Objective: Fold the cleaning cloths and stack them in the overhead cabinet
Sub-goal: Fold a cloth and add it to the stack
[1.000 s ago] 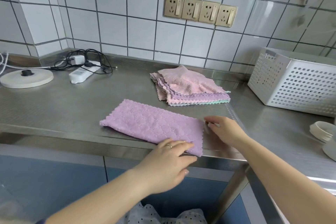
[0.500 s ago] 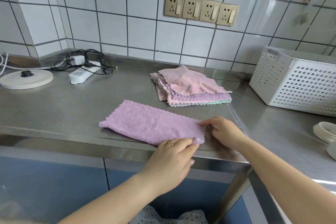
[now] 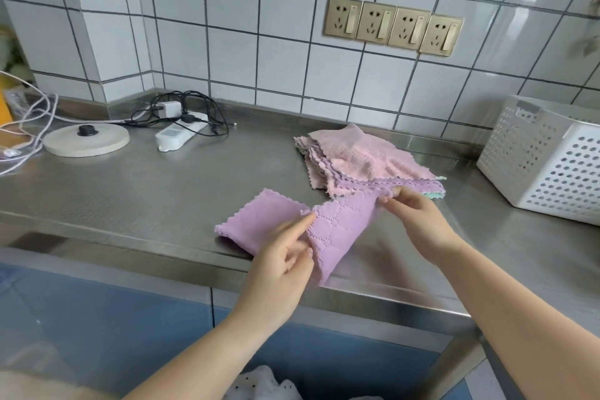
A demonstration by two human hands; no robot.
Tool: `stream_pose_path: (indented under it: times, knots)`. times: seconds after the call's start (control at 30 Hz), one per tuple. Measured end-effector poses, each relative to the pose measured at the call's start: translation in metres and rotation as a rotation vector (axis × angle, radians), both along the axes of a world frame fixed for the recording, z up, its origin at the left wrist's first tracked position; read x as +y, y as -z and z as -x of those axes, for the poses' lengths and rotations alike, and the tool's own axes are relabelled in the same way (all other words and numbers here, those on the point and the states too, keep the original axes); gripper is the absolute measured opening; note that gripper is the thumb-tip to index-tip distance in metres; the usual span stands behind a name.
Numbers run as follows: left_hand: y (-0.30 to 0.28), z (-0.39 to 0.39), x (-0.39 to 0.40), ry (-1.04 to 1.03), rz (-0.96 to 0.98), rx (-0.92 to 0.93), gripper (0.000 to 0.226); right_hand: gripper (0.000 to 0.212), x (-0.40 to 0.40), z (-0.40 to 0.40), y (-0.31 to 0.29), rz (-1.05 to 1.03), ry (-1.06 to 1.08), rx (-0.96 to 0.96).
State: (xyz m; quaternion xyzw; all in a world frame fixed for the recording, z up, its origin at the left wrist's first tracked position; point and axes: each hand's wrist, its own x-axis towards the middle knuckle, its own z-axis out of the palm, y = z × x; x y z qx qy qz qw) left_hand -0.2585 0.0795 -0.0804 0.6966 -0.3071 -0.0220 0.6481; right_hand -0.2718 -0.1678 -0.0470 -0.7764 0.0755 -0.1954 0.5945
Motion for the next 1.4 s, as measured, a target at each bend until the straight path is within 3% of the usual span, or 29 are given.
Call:
stream_pose_path:
  times: [0.1,0.2,0.33,0.5,0.73,0.9,1.03,1.1,1.3,1.4]
  knots:
    - [0.01,-0.012,0.022,-0.125,-0.205,-0.285,0.056,0.015,0.025,-0.035,-0.007,0.069,-0.013,0.004]
    - [0.02,-0.024,0.044,-0.29,-0.308,-0.433,0.057,0.021,0.054,-0.077,-0.009,0.179,-0.031,0.037]
    - [0.035,-0.045,0.066,-0.409,-0.361,-0.462,0.054,0.021,0.087,-0.117,-0.006,0.613,-0.013,0.125]
    - [0.038,-0.06,0.075,-0.439,-0.475,-0.52,0.052,0.022,0.101,-0.136,0.01,0.861,-0.02,0.287]
    - [0.032,-0.075,0.08,-0.493,-0.619,-0.494,0.048,0.022,0.104,-0.143,0.02,0.896,0.034,0.258]
    - [0.034,-0.079,0.082,-0.53,-0.611,-0.482,0.05,0.021,0.106,-0.147,0.024,0.966,0.031,0.222]
    - [0.036,-0.082,0.084,-0.529,-0.601,-0.514,0.039,0.025,0.11,-0.151,0.024,1.057,0.008,0.263]
    - [0.036,-0.082,0.086,-0.526,-0.635,-0.56,0.046,0.028,0.112,-0.154,0.02,1.066,-0.026,0.31]
    - [0.023,-0.078,0.067,-0.204,-0.708,-0.799,0.049,0.029,0.084,-0.133,-0.002,0.802,-0.084,0.47]
    - [0.021,-0.077,0.055,-0.157,-0.779,-0.806,0.051,0.023,0.064,-0.115,0.001,0.662,-0.106,0.49]
